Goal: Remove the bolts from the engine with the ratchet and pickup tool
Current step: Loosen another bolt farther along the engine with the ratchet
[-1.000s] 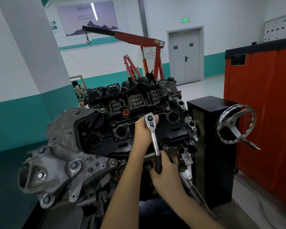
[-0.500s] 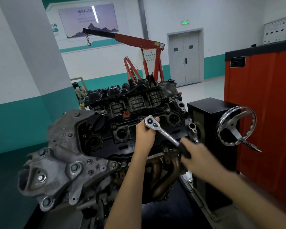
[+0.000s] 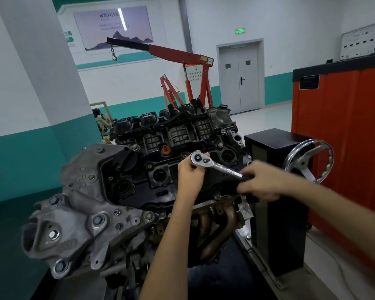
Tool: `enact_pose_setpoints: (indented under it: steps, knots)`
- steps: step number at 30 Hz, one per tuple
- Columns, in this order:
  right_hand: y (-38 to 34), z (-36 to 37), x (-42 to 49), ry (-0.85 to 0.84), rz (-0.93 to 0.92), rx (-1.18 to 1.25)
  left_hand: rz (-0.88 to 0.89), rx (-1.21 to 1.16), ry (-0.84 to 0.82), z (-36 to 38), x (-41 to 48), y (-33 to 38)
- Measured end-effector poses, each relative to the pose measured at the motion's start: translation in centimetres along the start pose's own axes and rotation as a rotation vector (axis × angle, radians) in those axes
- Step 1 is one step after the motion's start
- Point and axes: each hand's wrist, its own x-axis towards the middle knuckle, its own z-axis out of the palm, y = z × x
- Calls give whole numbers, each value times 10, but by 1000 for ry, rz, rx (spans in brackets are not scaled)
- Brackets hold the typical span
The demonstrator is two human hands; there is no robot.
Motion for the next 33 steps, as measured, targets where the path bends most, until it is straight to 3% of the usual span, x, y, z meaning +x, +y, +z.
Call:
enact_pose_setpoints:
  steps: [3, 6, 8, 15, 17, 19, 23, 26, 28, 30, 33]
  knots:
    - [-22, -42, 9, 139, -143, -380, 1, -7, 58, 0, -2, 1]
    - [-28, -26, 7, 219, -182, -392, -25, -56, 99, -3, -4, 0]
    - [-13, 4, -3, 281, -148, -292, -9, -66, 105, 0, -6, -1]
    - [-23, 141, -17, 350, -90, 417, 7, -82, 130, 9, -3, -3]
    - [-25, 142, -12, 313, -87, 446, -1, -58, 105, 5, -1, -1]
    - [-14, 120, -12, 276, -77, 293, 2, -36, 56, 0, 0, -2]
    - [2, 32, -9, 146, -132, -246, 16, 6, -6, -1, 2, -3]
    - [-10, -24, 4, 195, -193, -588, 20, 36, -22, -1, 2, 0]
    - [-11, -27, 9, 270, -188, -665, 2, 20, 9, -3, 2, 0]
    - [-3, -2, 3, 327, -151, -541, 3, -12, 45, -2, -1, -2]
    - [10, 65, -14, 380, -129, -77, 24, -42, 105, 10, -6, -2]
